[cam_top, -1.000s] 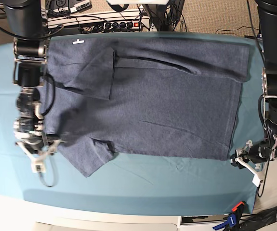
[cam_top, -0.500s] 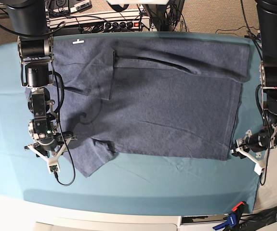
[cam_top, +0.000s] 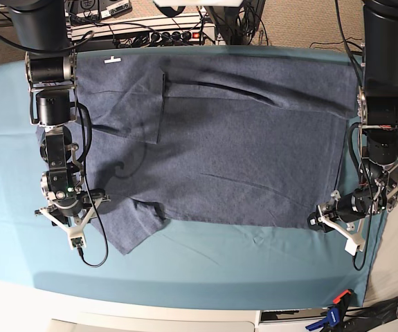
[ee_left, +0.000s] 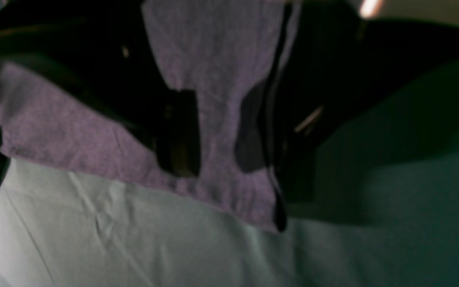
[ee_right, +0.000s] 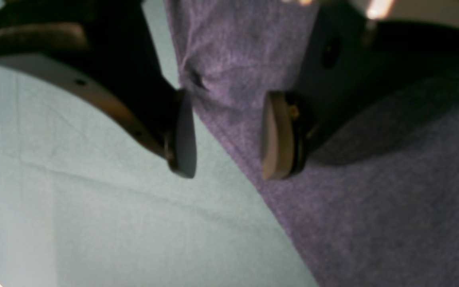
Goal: Fold the T-shirt properly
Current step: 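Close both grippers on the hem corners of the shirt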
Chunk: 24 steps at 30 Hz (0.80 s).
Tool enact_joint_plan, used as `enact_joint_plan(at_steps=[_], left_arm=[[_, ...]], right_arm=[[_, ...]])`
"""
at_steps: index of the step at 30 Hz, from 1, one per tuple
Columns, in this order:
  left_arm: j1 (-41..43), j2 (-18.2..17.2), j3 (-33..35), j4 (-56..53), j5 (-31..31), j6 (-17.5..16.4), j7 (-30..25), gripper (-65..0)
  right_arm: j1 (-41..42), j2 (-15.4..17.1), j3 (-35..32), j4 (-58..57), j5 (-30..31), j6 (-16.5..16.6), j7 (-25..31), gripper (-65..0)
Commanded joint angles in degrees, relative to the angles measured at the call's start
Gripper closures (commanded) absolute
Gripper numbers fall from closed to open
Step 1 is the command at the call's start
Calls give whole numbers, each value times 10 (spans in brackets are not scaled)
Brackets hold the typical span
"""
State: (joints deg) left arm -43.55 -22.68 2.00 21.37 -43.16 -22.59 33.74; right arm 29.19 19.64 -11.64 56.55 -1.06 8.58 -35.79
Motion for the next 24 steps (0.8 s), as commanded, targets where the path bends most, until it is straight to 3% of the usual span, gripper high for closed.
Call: enact_joint_plan(at_steps=[1, 6, 8, 10, 14, 18, 22, 24], left_arm=[[-12, -2, 0, 4, 5, 0, 12, -283], [-12, -9, 0, 4, 5, 0, 10, -240], [-12, -11, 0, 4, 5, 0, 7, -147], [-12, -11, 0, 4, 5, -10, 7, 0], [-12, -10, 0, 4, 5, -35, 8, 0], [-12, -9, 0, 4, 5, -37, 8, 0], [-12, -10, 0, 4, 5, -45, 9, 0], [-12, -10, 0, 4, 5, -45, 9, 0]], right_arm=[[19, 5, 4, 9, -3, -7, 13, -275], [19, 5, 4, 9, -5, -8, 14, -275], [19, 5, 4, 9, -22, -12, 18, -275], [19, 5, 4, 9, -38, -25, 17, -275], [19, 5, 4, 9, -66, -60, 17, -275], [19, 5, 5, 9, -112, -88, 17, -275], [19, 5, 25, 7, -135, -88, 19, -277], [19, 6, 48, 7, -121, -72, 24, -289]])
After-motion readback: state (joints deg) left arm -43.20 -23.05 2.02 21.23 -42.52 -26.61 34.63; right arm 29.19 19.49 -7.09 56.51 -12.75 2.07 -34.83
